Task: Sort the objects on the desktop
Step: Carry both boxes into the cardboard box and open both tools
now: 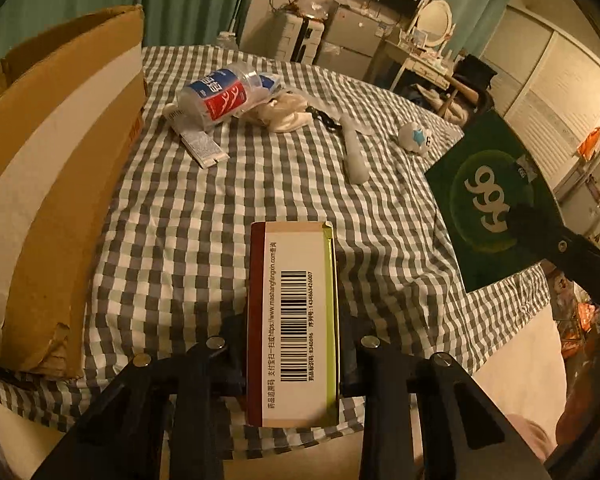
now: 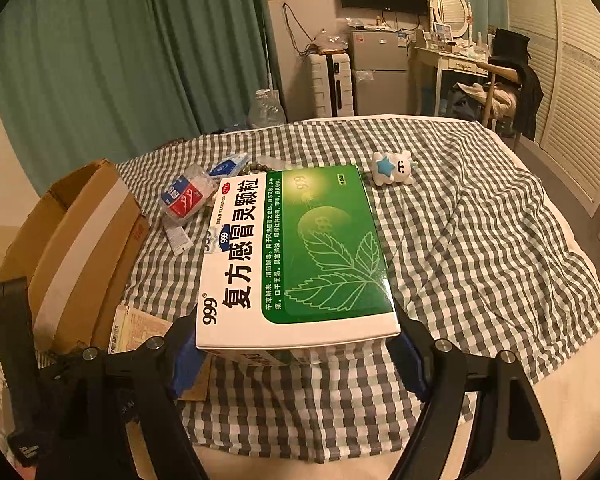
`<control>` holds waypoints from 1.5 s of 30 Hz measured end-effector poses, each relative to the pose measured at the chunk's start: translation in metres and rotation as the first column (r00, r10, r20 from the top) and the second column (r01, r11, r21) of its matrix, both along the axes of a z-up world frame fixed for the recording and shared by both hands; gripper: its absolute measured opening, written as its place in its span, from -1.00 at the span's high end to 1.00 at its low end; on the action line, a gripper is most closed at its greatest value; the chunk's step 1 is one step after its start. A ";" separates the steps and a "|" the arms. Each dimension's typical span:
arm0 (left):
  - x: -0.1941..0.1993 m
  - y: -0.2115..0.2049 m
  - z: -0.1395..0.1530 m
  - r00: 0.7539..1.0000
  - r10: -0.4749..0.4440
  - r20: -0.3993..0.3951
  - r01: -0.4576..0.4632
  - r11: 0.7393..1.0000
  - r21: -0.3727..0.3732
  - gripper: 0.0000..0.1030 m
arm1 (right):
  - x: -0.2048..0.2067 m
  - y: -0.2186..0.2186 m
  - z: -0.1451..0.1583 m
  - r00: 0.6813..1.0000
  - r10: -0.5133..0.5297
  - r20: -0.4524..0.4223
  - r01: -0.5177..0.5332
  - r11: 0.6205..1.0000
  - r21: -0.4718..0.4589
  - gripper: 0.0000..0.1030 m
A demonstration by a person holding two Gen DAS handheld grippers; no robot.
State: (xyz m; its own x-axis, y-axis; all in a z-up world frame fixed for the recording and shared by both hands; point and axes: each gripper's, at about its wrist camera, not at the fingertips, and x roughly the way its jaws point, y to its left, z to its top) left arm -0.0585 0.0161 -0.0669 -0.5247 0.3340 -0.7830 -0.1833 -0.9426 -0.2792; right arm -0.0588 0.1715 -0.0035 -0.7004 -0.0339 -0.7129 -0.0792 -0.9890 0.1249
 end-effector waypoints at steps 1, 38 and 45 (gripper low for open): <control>0.001 -0.002 0.001 1.000 0.003 -0.001 -0.003 1.000 0.007 0.44 | 0.000 0.001 -0.001 1.000 0.001 0.002 -0.001 1.000 -0.004 -0.51; -0.071 -0.250 0.097 0.936 0.311 -0.163 -0.338 0.923 -0.182 -0.70 | -0.117 -0.242 0.058 0.930 0.352 -0.103 -0.365 0.914 -0.175 -0.69; -0.049 -0.216 0.133 0.921 0.340 -0.192 -0.367 0.922 -0.126 -0.89 | -0.082 -0.167 0.064 0.972 0.205 -0.116 -0.222 0.962 -0.158 -0.73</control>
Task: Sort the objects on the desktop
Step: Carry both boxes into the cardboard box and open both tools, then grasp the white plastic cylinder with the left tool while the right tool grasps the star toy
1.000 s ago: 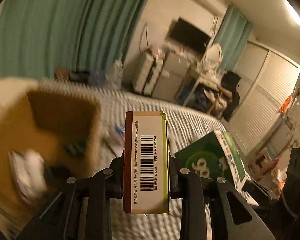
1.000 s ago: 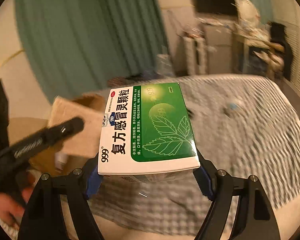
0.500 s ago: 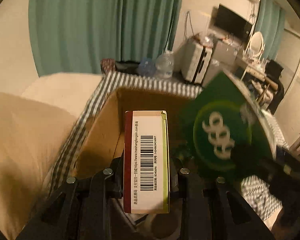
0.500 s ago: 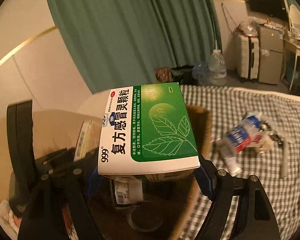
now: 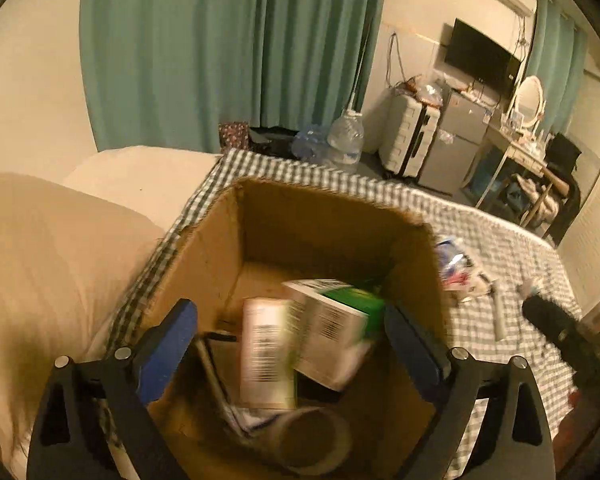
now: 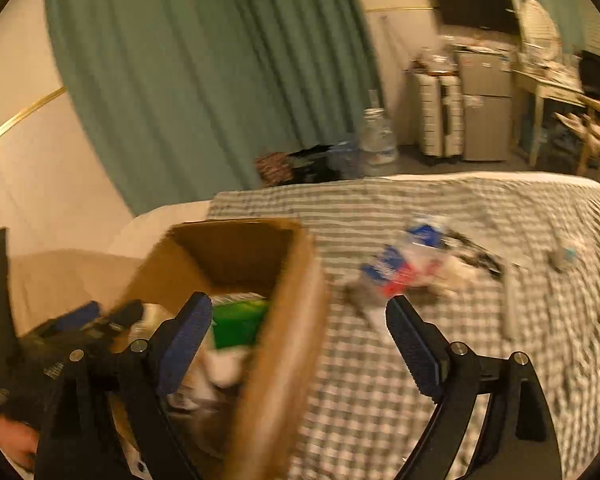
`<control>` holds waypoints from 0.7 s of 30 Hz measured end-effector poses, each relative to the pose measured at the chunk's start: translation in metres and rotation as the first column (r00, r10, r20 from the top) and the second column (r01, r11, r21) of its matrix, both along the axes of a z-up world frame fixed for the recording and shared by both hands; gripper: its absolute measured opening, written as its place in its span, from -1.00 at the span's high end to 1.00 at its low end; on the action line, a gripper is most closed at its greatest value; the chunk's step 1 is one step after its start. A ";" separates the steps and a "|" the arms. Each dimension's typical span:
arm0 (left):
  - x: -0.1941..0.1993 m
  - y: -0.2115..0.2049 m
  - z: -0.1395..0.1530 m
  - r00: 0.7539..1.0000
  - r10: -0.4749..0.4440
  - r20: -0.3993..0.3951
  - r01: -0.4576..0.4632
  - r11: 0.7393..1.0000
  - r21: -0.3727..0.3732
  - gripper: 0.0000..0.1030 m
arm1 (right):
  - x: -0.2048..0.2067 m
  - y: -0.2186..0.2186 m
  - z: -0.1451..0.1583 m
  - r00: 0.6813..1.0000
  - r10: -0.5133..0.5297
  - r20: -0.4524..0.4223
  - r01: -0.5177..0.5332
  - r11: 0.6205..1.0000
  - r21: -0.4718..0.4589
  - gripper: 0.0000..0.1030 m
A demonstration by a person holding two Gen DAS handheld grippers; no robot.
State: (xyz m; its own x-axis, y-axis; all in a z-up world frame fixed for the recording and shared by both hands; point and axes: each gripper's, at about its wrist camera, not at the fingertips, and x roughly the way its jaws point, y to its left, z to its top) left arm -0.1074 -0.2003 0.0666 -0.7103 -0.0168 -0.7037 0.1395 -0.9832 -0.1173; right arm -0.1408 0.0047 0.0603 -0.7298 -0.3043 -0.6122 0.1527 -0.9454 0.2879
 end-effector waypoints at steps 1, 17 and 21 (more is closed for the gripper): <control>0.007 0.011 0.005 1.000 -0.008 -0.014 0.009 1.000 0.004 -0.91 | 0.008 0.014 -0.002 1.000 -0.024 -0.001 0.024 1.000 -0.005 -0.73; 0.059 0.198 -0.022 0.982 -0.189 0.012 0.188 0.982 0.013 -1.00 | 0.093 0.175 -0.043 0.943 -0.330 -0.041 0.332 0.928 0.169 -0.86; 0.056 0.214 -0.048 0.974 -0.215 0.064 0.216 0.976 -0.002 -1.00 | 0.084 0.182 -0.055 0.948 -0.319 -0.011 0.318 0.938 0.139 -0.86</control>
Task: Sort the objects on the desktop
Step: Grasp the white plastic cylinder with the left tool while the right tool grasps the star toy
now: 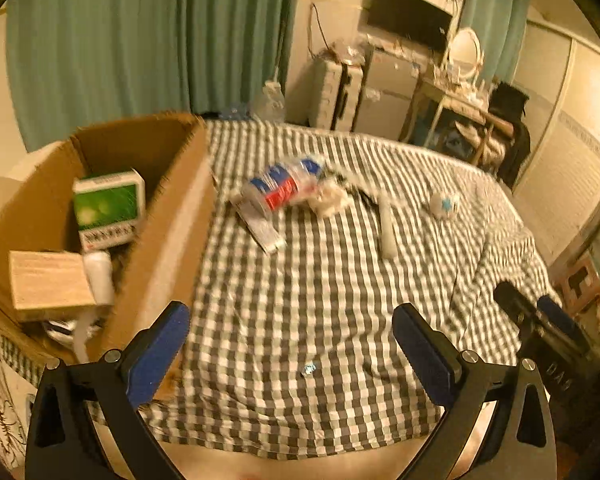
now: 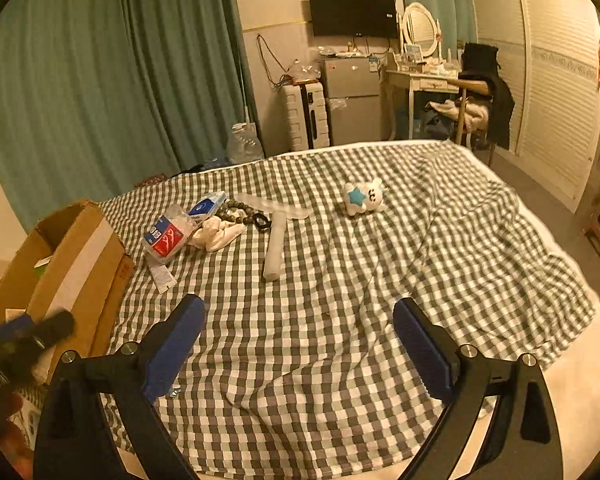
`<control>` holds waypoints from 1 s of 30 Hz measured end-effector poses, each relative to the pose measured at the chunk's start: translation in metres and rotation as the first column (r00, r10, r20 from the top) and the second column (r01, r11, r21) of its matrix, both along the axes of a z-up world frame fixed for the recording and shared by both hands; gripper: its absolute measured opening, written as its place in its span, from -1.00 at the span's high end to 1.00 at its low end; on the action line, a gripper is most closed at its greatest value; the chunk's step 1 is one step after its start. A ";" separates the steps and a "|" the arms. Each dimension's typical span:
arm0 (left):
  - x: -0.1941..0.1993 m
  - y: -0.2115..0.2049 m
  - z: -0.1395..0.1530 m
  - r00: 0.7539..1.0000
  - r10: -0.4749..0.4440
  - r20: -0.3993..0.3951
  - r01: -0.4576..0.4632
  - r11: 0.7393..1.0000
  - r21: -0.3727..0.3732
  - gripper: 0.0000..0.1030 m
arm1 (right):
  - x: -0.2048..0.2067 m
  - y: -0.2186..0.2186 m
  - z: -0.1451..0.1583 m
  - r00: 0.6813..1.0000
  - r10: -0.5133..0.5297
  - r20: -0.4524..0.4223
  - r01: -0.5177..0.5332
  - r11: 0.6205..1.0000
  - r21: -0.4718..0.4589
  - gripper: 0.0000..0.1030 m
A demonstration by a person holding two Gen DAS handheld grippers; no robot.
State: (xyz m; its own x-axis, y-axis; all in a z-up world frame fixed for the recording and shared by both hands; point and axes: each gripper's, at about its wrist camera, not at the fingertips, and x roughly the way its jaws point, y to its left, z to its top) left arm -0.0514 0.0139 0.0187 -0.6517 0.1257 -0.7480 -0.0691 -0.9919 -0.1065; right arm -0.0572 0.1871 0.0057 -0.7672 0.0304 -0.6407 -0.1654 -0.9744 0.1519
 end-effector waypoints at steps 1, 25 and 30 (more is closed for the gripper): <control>-0.003 0.005 -0.007 1.000 -0.020 0.014 0.020 1.000 -0.016 -1.00 | -0.004 0.001 -0.003 1.000 0.004 0.009 -0.004 1.000 -0.006 -0.86; -0.102 0.025 -0.089 0.997 -0.010 0.076 0.012 1.000 -0.023 -1.00 | -0.100 0.012 -0.071 0.988 0.088 0.124 -0.089 0.996 -0.002 -0.85; -0.125 0.063 -0.098 0.995 -0.078 0.063 0.079 0.997 -0.020 -1.00 | -0.118 0.048 -0.067 0.995 0.001 0.097 -0.010 0.996 0.088 -0.85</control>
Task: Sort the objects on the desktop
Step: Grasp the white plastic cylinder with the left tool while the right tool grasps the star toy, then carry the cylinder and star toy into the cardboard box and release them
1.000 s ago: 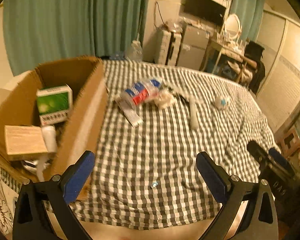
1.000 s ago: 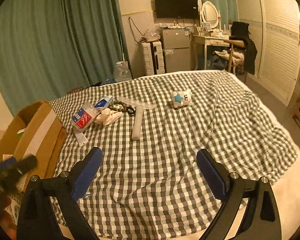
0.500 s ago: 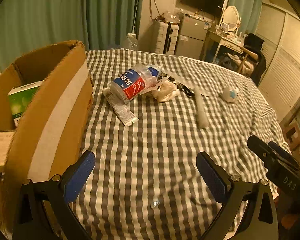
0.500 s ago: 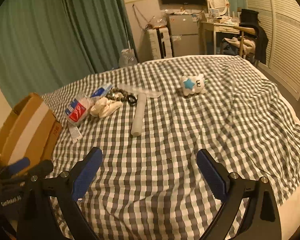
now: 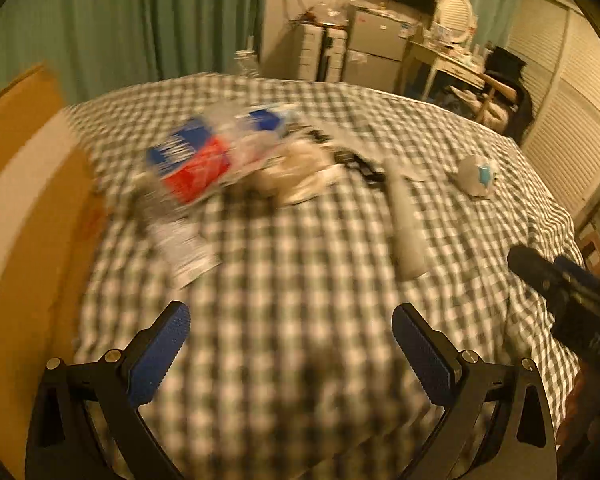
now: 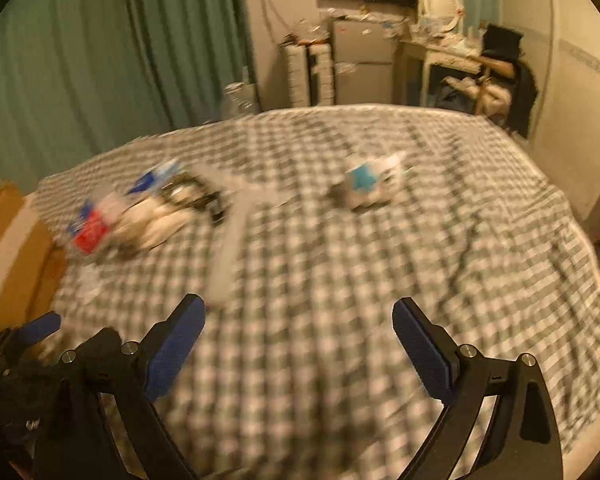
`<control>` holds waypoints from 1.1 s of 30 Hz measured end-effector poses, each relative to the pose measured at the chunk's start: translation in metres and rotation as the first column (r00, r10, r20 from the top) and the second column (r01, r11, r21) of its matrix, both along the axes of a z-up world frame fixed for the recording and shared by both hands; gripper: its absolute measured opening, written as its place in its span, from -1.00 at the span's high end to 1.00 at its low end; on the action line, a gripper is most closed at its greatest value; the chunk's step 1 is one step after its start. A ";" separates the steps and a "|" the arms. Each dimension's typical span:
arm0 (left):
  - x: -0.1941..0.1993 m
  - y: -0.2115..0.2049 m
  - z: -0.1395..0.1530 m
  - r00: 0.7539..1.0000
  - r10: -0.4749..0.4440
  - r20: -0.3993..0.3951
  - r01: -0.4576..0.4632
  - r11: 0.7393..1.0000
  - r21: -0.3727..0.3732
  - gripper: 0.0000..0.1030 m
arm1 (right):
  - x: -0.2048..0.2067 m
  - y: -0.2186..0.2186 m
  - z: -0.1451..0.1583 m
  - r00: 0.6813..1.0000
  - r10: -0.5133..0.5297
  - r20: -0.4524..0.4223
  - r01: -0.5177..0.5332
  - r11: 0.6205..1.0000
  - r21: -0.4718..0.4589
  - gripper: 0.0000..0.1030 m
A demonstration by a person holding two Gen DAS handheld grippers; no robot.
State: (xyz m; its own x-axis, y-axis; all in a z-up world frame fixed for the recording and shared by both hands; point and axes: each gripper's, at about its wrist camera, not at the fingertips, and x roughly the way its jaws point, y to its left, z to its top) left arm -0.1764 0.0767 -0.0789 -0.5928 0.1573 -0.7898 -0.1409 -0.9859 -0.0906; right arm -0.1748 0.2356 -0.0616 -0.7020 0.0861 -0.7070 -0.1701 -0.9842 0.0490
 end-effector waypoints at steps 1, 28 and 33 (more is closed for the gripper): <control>-0.005 0.009 -0.001 1.000 -0.009 -0.005 0.009 1.000 -0.001 -1.00 | -0.003 0.009 0.000 1.000 -0.021 -0.009 0.021 1.000 0.012 -0.85; -0.072 0.066 -0.025 0.993 -0.077 -0.086 0.089 0.987 0.135 0.79 | -0.132 0.077 -0.049 0.995 0.010 0.101 -0.006 0.999 -0.036 -0.26; -0.059 0.042 -0.012 0.995 -0.068 -0.079 0.082 0.977 0.197 0.80 | -0.071 0.067 -0.043 0.996 -0.004 0.088 0.007 1.000 -0.026 -0.25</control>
State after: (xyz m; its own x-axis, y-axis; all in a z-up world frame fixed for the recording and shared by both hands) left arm -0.2351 0.1189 -0.0909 -0.6273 0.3540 -0.6937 -0.2270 -0.9351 -0.2720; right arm -0.2458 0.3024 -0.1047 -0.6365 0.0703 -0.7681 -0.1803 -0.9818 0.0596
